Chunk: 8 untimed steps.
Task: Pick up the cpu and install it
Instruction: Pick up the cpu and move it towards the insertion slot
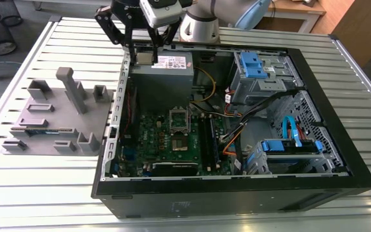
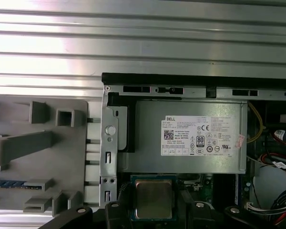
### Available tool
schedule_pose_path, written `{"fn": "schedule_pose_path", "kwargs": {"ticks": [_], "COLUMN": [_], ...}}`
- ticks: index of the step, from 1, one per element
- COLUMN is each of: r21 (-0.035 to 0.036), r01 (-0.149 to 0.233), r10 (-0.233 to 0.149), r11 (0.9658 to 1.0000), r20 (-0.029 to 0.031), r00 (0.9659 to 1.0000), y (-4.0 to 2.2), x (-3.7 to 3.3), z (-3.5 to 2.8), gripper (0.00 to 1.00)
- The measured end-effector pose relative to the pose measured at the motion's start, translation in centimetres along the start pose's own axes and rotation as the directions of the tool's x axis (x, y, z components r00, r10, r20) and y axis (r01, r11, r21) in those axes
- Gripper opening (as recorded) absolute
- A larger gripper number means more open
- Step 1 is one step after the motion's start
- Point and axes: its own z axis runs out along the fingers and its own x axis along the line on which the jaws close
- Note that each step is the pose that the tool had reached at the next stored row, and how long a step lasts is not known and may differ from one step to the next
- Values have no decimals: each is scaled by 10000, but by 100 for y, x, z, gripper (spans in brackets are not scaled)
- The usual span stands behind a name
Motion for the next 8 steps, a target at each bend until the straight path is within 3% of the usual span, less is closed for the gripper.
{"fn": "schedule_pose_path", "kwargs": {"ticks": [8], "r21": [0], "r01": [0], "r10": [0], "r11": [10000], "r20": [-1], "r00": [10000], "y": [17], "x": [-103], "z": [5], "gripper": [47]}}
